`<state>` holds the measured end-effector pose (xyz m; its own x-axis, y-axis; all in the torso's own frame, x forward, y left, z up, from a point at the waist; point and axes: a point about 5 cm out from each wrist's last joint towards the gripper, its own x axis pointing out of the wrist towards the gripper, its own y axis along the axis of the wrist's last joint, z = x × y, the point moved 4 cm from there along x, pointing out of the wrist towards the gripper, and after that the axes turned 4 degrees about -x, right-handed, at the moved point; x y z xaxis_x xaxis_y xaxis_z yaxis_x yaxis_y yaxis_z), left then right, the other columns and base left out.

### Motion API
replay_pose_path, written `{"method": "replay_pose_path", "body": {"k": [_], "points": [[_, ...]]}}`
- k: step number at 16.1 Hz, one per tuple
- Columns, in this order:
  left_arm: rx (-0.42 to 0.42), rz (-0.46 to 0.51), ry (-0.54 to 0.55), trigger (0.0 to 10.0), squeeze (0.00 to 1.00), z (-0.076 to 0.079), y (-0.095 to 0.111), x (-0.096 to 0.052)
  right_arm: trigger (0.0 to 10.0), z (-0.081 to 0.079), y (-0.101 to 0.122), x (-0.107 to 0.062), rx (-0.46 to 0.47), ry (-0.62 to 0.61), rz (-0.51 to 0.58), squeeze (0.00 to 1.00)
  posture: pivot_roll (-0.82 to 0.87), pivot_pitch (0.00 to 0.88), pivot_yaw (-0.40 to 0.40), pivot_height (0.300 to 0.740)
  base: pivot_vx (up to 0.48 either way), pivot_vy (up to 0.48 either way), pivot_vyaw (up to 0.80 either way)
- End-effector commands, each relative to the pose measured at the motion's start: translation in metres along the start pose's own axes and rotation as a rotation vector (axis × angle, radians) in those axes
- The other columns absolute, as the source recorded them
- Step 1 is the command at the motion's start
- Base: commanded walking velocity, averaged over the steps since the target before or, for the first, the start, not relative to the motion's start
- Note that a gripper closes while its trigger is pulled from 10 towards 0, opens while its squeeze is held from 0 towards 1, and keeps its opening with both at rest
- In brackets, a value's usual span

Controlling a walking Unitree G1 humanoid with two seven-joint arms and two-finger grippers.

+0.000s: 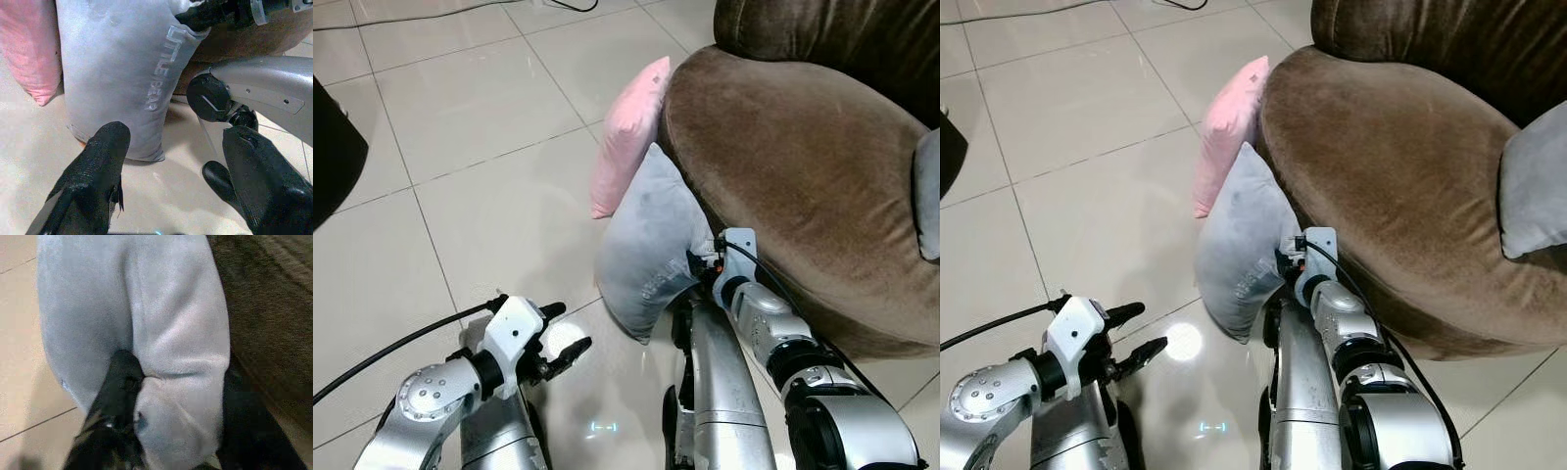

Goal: Move the pillow to the sofa from floor

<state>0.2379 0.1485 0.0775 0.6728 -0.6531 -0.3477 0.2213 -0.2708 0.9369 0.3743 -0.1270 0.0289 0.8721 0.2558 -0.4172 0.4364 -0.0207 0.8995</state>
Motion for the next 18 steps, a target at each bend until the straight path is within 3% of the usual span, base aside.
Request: {"method": "replay_pose_path", "body": {"k": [1,8,13,14,16,18], "points": [[-0.010,-0.016,-0.010,10.0,0.00,0.003,-0.005,0.001,0.0,-0.004,-0.011,-0.001,0.017,0.015,-0.036,0.00,0.03,0.235,-0.085,0.470,0.000,0.000,0.00],[0.001,-0.013,0.029,10.0,0.00,-0.004,-0.005,0.002,0.0,-0.015,-0.012,0.001,0.043,0.041,-0.025,0.00,0.05,0.170,-0.088,0.470,0.000,0.000,0.00],[-0.025,0.029,0.157,10.0,0.00,-0.017,-0.002,-0.003,0.0,-0.020,-0.019,-0.004,0.069,0.065,0.010,0.00,0.06,0.084,-0.086,0.470,0.000,0.000,0.00],[-0.035,0.035,0.230,10.0,0.00,-0.026,-0.001,-0.008,0.0,-0.021,-0.019,-0.007,0.091,0.073,0.034,0.00,0.07,0.055,-0.083,0.470,0.000,0.000,0.00],[-0.025,0.122,0.375,10.0,0.00,-0.044,0.018,-0.018,0.0,-0.023,-0.007,-0.021,0.161,0.079,0.137,0.00,0.08,0.013,-0.067,0.470,0.000,0.000,0.00],[-0.002,0.188,0.469,10.0,0.00,-0.056,0.040,-0.019,0.0,-0.033,0.025,-0.045,0.230,0.125,0.273,0.00,0.06,0.000,-0.040,0.470,0.000,0.000,0.00]]}}
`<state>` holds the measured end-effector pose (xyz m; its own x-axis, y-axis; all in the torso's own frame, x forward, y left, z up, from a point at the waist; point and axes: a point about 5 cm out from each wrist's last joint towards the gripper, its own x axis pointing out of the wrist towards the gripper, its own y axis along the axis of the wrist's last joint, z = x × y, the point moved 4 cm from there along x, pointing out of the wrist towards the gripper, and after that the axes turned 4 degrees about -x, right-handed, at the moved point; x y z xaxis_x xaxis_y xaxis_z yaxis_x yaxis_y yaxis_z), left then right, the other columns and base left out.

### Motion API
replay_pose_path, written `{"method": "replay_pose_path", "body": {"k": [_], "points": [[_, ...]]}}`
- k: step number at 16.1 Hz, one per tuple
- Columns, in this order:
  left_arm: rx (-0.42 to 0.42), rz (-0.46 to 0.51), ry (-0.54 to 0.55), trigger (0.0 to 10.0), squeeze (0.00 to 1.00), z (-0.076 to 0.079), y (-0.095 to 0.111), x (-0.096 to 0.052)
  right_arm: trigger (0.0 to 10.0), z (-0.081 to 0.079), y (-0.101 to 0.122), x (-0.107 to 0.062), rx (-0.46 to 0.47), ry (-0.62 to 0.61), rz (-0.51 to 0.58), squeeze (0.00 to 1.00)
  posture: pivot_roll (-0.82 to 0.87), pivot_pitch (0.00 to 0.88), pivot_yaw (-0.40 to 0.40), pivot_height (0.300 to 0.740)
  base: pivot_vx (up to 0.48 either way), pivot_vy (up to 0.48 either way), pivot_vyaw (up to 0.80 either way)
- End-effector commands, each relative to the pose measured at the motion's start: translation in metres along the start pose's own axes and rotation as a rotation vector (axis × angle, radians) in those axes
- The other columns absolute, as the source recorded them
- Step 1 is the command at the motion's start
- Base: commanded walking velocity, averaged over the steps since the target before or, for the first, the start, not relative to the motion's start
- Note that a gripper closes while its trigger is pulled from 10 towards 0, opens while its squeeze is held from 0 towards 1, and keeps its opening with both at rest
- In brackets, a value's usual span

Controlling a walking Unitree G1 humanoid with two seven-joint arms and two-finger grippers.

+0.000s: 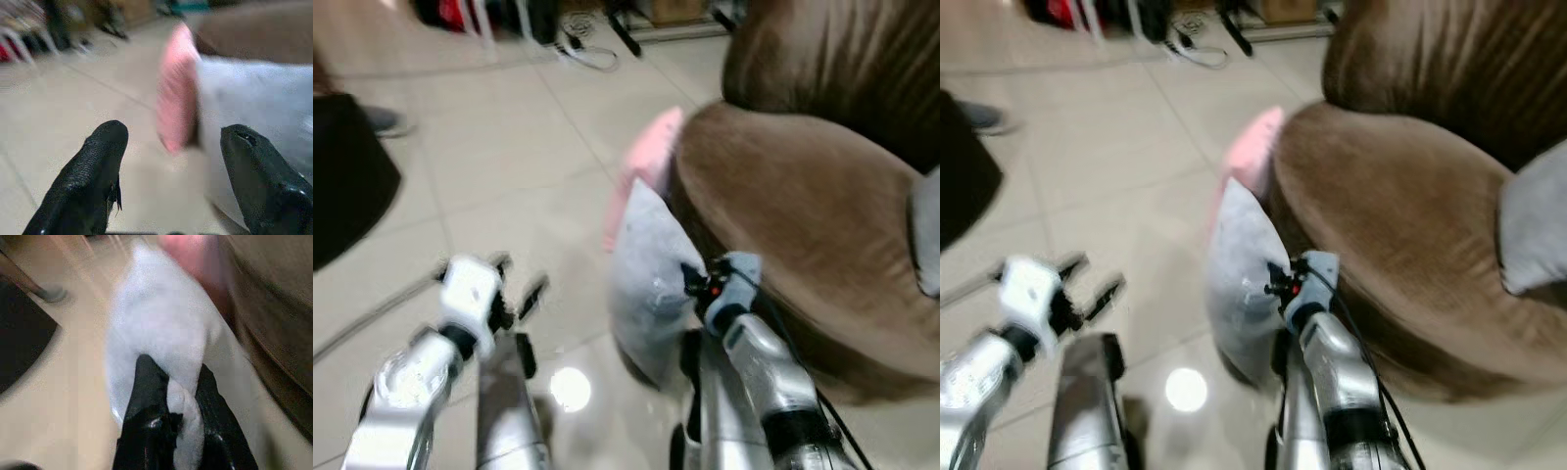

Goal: Move the pillow to the sofa from floor

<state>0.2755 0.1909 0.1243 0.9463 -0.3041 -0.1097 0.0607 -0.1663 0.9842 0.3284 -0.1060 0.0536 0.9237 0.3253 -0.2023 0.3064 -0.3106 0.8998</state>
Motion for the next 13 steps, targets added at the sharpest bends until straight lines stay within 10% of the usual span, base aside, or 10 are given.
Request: {"method": "replay_pose_path", "body": {"k": [1,4,5,6,13], "points": [[0.021,0.021,0.032,10.0,0.00,-0.001,0.006,0.001,0.0,-0.013,0.037,-0.006,0.020,0.045,0.120,0.00,0.04,0.000,-0.022,0.470,0.000,0.000,0.00],[0.040,0.097,0.102,10.0,0.00,-0.004,0.023,0.004,0.0,-0.030,0.082,-0.041,0.022,0.068,0.299,0.00,0.04,0.000,-0.017,0.470,0.000,0.000,0.00],[0.045,0.113,0.147,10.0,0.00,-0.007,0.026,0.005,8.5,-0.032,0.090,-0.046,0.000,0.040,0.289,0.00,0.03,0.000,-0.031,0.470,0.000,0.000,0.00],[0.058,0.138,0.152,10.0,0.00,-0.005,0.031,0.009,10.0,-0.041,0.102,-0.051,0.000,0.091,0.321,0.00,0.04,0.000,-0.044,0.470,0.000,0.000,0.00],[0.067,0.166,0.190,10.0,0.00,0.012,0.024,0.013,10.0,-0.034,0.093,-0.054,-0.114,-0.019,0.244,0.00,0.00,0.000,-0.042,0.520,0.000,0.000,0.00]]}}
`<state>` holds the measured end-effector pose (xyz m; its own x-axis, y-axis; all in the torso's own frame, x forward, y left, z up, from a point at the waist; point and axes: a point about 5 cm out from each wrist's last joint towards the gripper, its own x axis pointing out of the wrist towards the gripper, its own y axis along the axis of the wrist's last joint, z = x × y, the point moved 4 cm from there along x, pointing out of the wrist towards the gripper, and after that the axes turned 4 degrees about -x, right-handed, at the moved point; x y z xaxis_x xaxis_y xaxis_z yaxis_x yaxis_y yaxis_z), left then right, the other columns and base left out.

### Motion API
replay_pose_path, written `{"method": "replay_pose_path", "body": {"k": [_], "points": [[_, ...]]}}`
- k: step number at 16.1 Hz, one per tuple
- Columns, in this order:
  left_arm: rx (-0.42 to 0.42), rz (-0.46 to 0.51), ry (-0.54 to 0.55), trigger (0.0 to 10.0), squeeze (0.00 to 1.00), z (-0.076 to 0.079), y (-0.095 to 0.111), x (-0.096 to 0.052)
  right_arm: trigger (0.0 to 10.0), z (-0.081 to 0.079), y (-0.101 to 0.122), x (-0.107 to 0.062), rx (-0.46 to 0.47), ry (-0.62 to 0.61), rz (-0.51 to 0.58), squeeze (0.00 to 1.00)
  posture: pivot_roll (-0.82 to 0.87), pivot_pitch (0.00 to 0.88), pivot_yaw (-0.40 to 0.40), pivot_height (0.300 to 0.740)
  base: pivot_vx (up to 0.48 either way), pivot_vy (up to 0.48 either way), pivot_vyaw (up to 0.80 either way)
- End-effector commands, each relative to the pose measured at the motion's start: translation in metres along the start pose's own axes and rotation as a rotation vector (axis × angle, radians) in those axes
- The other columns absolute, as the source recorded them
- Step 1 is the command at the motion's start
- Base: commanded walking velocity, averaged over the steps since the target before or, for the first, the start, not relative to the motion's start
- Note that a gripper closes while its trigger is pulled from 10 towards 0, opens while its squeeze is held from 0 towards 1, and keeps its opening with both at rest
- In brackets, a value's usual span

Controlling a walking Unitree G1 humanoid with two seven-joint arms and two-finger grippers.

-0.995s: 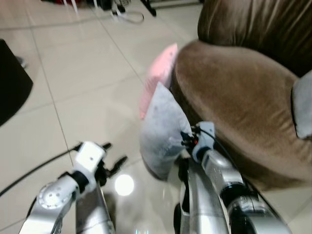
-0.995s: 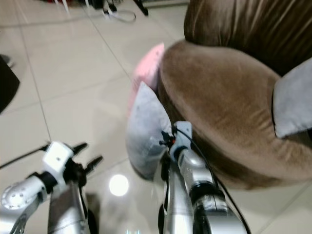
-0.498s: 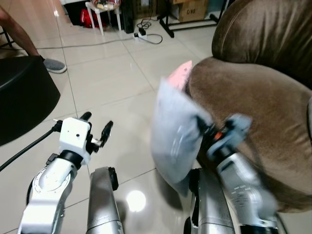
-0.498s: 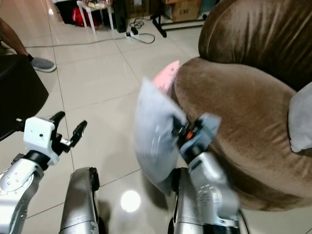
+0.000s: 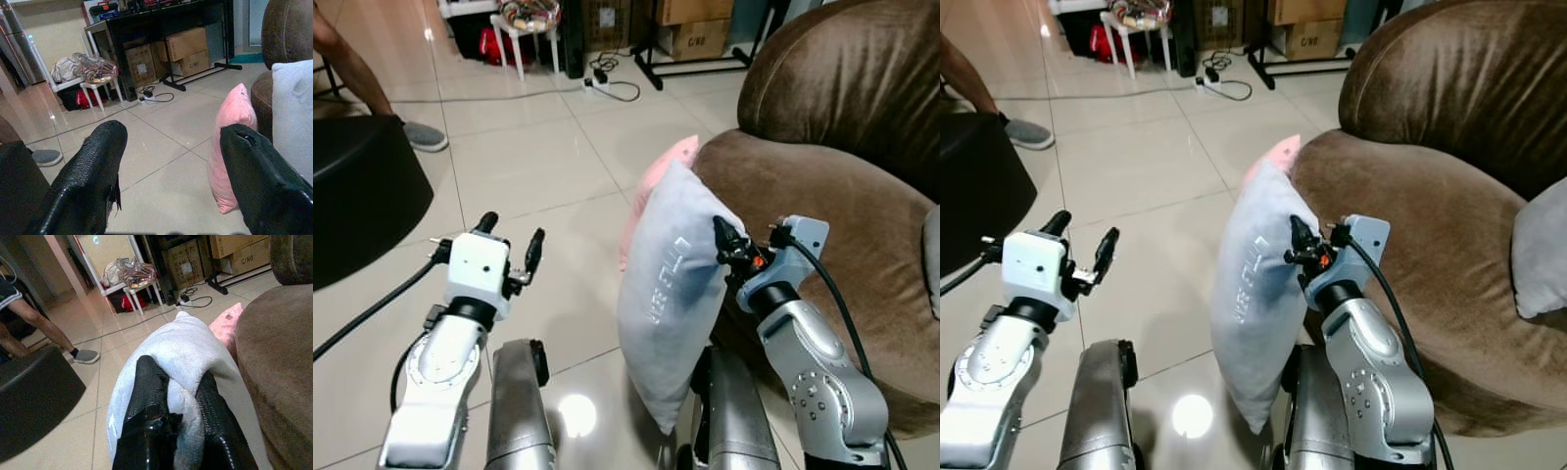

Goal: Move the pillow to the sofa from floor

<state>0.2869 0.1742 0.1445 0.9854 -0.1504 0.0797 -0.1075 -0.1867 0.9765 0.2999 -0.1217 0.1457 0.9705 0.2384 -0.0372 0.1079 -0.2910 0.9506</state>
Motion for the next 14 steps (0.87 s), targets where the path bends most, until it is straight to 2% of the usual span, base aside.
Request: {"method": "replay_pose_path", "body": {"k": [1,4,6,14], "points": [[0.008,0.006,-0.003,10.0,0.00,0.0038,0.0003,-0.0017,10.0,-0.0052,0.0147,-0.0022,-0.034,0.015,0.052,0.00,0.00,0.000,-0.043,0.525,0.000,0.000,0.00],[0.014,0.000,-0.006,10.0,0.00,0.0049,-0.0030,-0.0058,10.0,-0.0023,0.0161,-0.0024,-0.052,0.001,0.050,0.00,0.00,0.000,-0.050,0.560,0.000,0.000,0.00],[0.016,-0.002,-0.001,10.0,0.00,0.0037,-0.0032,-0.0052,10.0,-0.0023,0.0203,-0.0021,-0.108,0.004,0.063,0.00,0.00,0.000,-0.052,0.585,0.000,0.000,0.00],[0.037,-0.006,-0.013,10.0,0.00,0.0037,-0.0049,-0.0033,10.0,-0.0070,0.0244,-0.0031,-0.082,0.033,0.075,0.00,0.00,0.000,-0.052,0.660,0.000,0.000,0.00]]}}
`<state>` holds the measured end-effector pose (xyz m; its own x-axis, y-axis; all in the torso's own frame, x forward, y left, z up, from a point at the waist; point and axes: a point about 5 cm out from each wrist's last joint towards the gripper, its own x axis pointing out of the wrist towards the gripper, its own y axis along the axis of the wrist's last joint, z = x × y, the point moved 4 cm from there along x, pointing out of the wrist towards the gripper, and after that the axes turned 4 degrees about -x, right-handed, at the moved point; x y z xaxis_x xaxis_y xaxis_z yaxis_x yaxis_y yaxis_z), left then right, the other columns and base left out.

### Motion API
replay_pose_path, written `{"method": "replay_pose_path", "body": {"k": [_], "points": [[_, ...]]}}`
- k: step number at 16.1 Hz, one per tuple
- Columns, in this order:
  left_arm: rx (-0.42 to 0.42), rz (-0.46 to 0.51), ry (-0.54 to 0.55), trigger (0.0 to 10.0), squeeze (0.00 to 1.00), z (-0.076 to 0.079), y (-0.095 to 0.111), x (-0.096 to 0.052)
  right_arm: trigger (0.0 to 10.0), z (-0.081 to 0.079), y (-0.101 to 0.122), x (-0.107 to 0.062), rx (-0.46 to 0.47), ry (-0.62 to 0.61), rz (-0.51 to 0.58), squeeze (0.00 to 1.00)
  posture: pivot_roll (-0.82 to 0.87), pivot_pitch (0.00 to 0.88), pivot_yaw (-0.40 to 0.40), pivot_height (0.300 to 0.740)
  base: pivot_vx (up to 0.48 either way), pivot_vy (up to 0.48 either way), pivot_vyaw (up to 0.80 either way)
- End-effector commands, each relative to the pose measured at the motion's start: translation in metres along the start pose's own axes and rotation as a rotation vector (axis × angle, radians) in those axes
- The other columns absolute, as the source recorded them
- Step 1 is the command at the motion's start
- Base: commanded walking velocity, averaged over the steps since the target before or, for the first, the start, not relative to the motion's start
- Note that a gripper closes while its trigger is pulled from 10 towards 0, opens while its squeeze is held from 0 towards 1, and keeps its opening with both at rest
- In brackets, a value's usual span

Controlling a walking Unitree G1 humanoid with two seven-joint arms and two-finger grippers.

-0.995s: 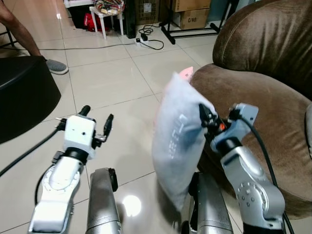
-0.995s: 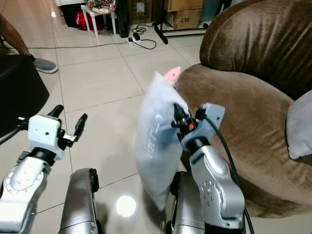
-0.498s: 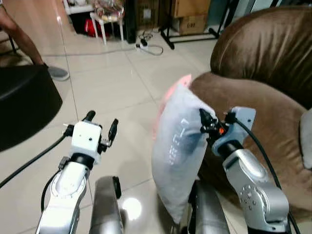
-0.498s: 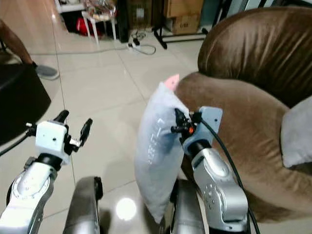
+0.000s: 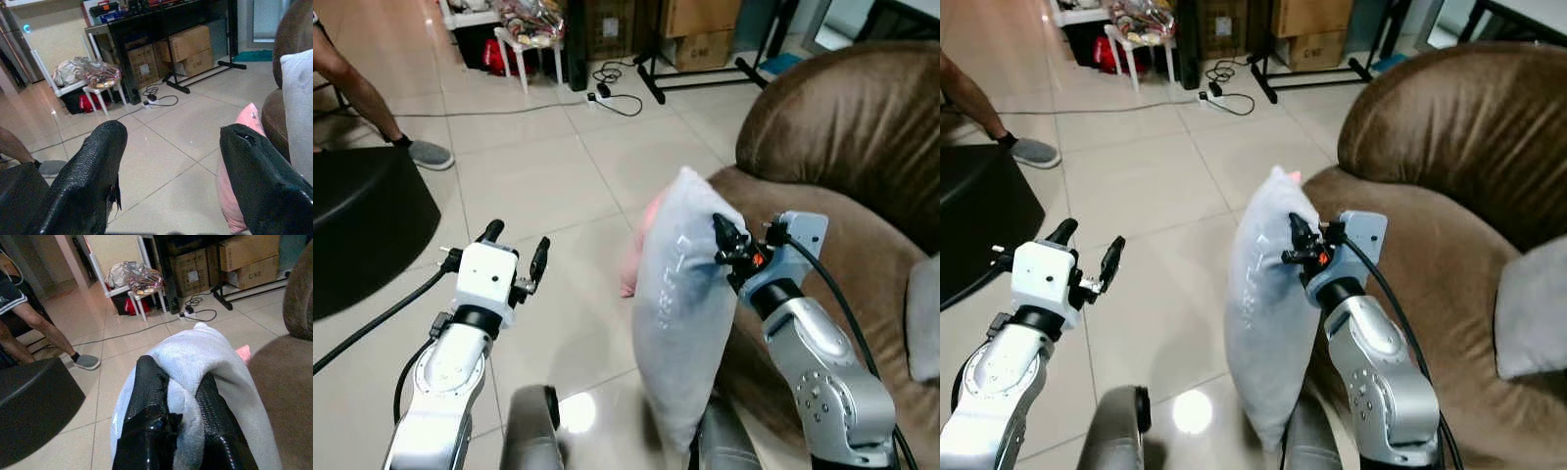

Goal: Move the pillow to the sofa from floor

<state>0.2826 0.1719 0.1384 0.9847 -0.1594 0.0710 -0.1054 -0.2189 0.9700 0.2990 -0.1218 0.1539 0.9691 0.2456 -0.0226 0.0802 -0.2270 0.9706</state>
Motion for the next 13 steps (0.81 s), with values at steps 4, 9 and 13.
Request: {"method": "replay_pose_path", "body": {"k": [4,9,13], "points": [[0.014,-0.008,-0.020,10.0,0.00,0.004,-0.002,0.002,10.0,0.002,0.016,-0.001,-0.006,-0.004,0.062,0.00,0.00,0.000,-0.057,0.700,0.000,0.000,0.00],[0.033,-0.048,-0.013,10.0,0.00,-0.006,-0.017,0.000,10.0,0.020,-0.004,-0.004,-0.011,-0.072,0.010,0.00,0.00,0.000,-0.059,0.740,0.000,0.000,0.00],[0.014,-0.026,-0.020,10.0,0.00,-0.003,-0.012,0.002,10.0,0.026,-0.008,-0.004,0.019,-0.102,-0.006,0.00,0.00,0.000,-0.052,0.740,0.000,0.000,0.00]]}}
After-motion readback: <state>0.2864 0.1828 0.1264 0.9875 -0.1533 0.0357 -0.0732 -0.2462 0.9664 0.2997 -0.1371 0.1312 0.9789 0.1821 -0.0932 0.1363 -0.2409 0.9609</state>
